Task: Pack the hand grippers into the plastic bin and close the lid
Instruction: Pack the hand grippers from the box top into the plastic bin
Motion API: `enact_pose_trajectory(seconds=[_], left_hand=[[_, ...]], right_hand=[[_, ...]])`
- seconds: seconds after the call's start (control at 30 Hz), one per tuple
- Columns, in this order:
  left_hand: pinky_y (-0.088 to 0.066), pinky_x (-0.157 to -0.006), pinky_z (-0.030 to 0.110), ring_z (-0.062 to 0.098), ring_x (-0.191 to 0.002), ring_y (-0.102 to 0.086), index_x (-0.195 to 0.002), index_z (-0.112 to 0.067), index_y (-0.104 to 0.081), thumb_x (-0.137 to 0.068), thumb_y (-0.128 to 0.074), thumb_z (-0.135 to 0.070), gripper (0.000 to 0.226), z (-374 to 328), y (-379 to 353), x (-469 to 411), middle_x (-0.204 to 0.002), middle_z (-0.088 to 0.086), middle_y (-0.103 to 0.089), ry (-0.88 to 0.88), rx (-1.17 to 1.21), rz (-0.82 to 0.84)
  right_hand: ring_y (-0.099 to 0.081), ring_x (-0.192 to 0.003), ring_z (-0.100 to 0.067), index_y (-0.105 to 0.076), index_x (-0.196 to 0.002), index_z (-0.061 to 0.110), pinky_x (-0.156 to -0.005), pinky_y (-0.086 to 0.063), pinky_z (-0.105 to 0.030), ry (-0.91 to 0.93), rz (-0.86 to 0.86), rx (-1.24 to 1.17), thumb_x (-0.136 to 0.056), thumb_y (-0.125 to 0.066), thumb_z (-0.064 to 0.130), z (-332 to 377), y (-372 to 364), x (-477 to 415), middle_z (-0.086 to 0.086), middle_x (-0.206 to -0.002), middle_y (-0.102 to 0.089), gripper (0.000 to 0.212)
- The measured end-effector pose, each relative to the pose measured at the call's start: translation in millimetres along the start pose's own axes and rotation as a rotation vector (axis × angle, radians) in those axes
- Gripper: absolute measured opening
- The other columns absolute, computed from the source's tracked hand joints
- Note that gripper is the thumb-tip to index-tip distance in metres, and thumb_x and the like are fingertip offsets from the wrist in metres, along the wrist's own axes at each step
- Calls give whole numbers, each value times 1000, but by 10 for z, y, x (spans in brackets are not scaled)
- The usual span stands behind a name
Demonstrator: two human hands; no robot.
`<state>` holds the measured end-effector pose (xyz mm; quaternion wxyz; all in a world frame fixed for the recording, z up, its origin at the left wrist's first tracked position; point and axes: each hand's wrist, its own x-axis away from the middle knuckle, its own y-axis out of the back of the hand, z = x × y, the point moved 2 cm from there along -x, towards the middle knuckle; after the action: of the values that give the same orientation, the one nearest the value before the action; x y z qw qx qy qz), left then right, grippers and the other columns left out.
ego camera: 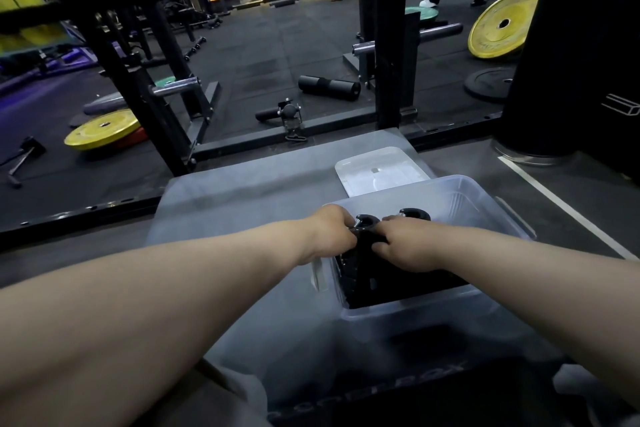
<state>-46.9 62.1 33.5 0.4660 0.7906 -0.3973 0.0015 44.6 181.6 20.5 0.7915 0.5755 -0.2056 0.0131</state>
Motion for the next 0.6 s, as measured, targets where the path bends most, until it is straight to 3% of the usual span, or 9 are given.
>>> enact_pose_trajectory(seconds=[0.13,0.27,0.4,0.5,0.6], left_hand=[[-47,-82,24,19,-100,-59,-121,-18,-63,-89,-60,-14,32,64,75,-1,-112,3,-62,-7,31,-82],[-48,-70,24,19,-79,-58,-91,-8,-72,-87,-60,-12,14,132,154,-8,-86,4,-65,-33,34,-98],[-45,-65,27,20,-68,-51,-77,-14,-66,-91,-62,-35,26,107,231,47,-73,3,-57,-38,15,-104],[-49,-76,28,21,-74,-55,-85,-12,-74,-97,-51,-37,36,73,263,80,-75,1,-60,-35,52,-88],[-45,-66,27,20,-72,-49,-89,-10,-69,-96,-53,-26,24,14,295,109,-81,5,-57,-74,67,-69]], right_hand=[[-61,-99,-24,-67,-105,22,-87,-51,-38,-23,-118,-20,-93,-49,34,4,71,22,-1,-104,-66,25],[-63,-86,-22,-68,-88,22,-78,-54,-37,-45,-196,-43,-89,-55,38,1,93,13,2,-88,-67,21],[-60,-81,-22,-54,-71,23,-70,-47,-34,-54,-226,-16,-95,-46,45,84,72,-14,3,-79,-60,34],[-56,-84,-22,-56,-82,23,-67,-39,-32,-37,-240,-17,-99,-40,41,190,56,-43,3,-89,-60,29],[-60,-99,-26,-58,-108,21,-82,-47,-38,-6,-208,-39,-98,-40,44,260,-40,-124,-2,-110,-62,31]])
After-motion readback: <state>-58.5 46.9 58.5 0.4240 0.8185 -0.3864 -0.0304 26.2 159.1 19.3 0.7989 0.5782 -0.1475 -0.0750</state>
